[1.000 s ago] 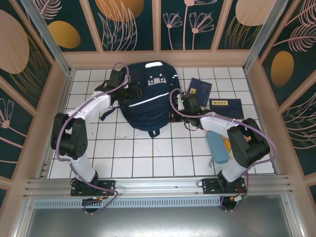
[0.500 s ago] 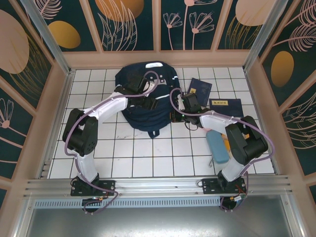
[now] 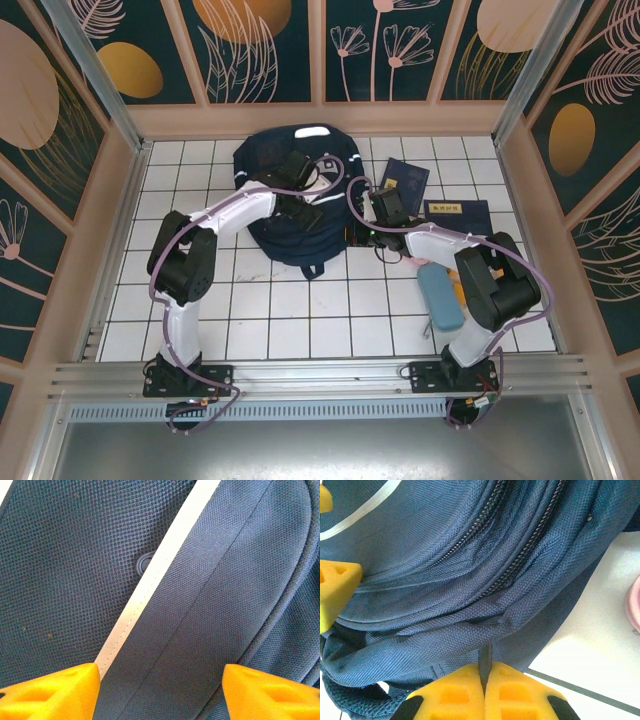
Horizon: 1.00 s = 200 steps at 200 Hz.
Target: Pack the student bag
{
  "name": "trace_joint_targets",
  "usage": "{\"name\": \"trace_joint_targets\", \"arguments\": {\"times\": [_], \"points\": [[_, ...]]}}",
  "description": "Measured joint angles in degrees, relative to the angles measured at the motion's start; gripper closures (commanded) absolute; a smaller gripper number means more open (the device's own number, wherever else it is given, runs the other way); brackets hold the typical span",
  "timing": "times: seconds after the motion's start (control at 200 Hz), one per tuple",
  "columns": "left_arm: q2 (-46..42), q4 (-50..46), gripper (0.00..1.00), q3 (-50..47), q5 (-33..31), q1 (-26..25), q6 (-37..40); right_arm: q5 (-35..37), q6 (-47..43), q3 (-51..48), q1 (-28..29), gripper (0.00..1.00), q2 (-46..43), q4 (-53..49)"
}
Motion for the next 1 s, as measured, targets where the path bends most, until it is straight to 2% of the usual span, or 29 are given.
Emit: {"name": "trace_joint_targets", "arguments": {"times": [0.18,0.295,0.425,0.666,0.886,0.971,1.001], "points": [[0.0,-2.6,0.25,0.52,2.32,0.0,2.25,0.0,0.0,0.0,-0.11,1.0,-0.02,0.02],[-0.04,-3.39,0.27,0.5,4.59,-0.02,3.04,0.0,0.0,0.0,-0.11,1.0,0.0,0.02],[-0.02,-3.45,0.4,0.48,3.04,-0.07,3.32,0.0,0.02,0.0,-0.11,1.0,0.0,0.04],[1.38,-4.15,0.53,1.51,1.53,-0.07,3.37,0.02,0.02,0.0,-0.11,1.0,-0.02,0.04],[1.77,-2.86,0.81,1.57,-0.17,-0.79,2.49,0.0,-0.04,0.0,-0.22,1.0,-0.02,0.09],[1.77,-2.25,0.96,2.12,-0.94,-0.87,0.83,-0.26,-0.26,0.0,-0.2,1.0,-0.31,0.09],[1.77,-1.84,0.98,2.32,-1.18,-0.87,0.26,-0.37,-0.42,0.0,-0.13,1.0,-0.59,0.07]]}}
